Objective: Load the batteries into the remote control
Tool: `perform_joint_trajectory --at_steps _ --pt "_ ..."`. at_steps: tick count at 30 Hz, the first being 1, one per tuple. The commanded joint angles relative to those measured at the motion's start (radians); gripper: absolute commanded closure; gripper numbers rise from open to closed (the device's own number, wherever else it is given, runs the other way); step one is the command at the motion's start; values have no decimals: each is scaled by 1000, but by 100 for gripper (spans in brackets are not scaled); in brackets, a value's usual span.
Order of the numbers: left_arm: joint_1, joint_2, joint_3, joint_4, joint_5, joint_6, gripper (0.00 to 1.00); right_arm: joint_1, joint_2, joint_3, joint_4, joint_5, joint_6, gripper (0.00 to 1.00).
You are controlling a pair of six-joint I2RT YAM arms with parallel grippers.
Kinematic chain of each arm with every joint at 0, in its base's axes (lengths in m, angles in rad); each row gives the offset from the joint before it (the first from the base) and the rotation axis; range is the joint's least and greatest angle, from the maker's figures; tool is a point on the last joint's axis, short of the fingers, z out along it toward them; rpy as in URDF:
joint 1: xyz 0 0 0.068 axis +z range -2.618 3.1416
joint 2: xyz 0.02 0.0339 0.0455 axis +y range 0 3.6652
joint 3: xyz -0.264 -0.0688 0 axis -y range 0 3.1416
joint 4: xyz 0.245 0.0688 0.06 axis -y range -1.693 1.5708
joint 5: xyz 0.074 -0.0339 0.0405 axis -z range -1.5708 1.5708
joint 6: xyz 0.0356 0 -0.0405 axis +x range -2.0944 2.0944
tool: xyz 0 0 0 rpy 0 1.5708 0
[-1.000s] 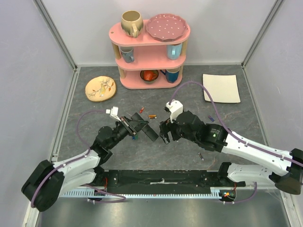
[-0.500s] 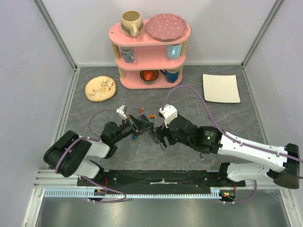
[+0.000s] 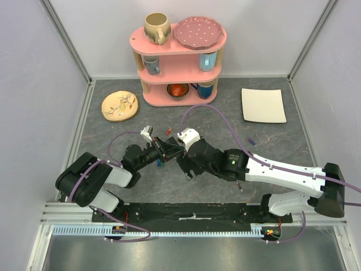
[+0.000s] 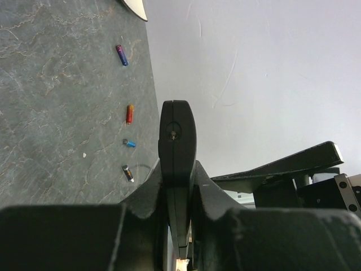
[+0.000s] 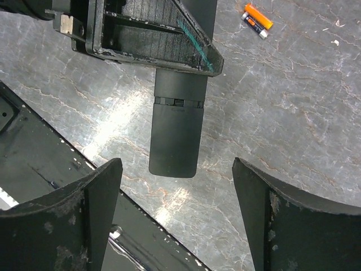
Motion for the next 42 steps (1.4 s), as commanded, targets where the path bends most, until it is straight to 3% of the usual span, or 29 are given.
perform_joint_trajectory --at_steps 1,20,35,42 --pt "2 -27 19 261 0 8 98 6 -3 19 19 -20 23 14" --pt "2 -87 7 213 -7 39 98 9 47 22 30 -33 31 28" --pt "2 -102 -7 184 -21 53 98 9 31 25 24 -11 33 49" --pt "2 -134 -5 105 -40 89 98 9 2 30 5 -11 31 49"
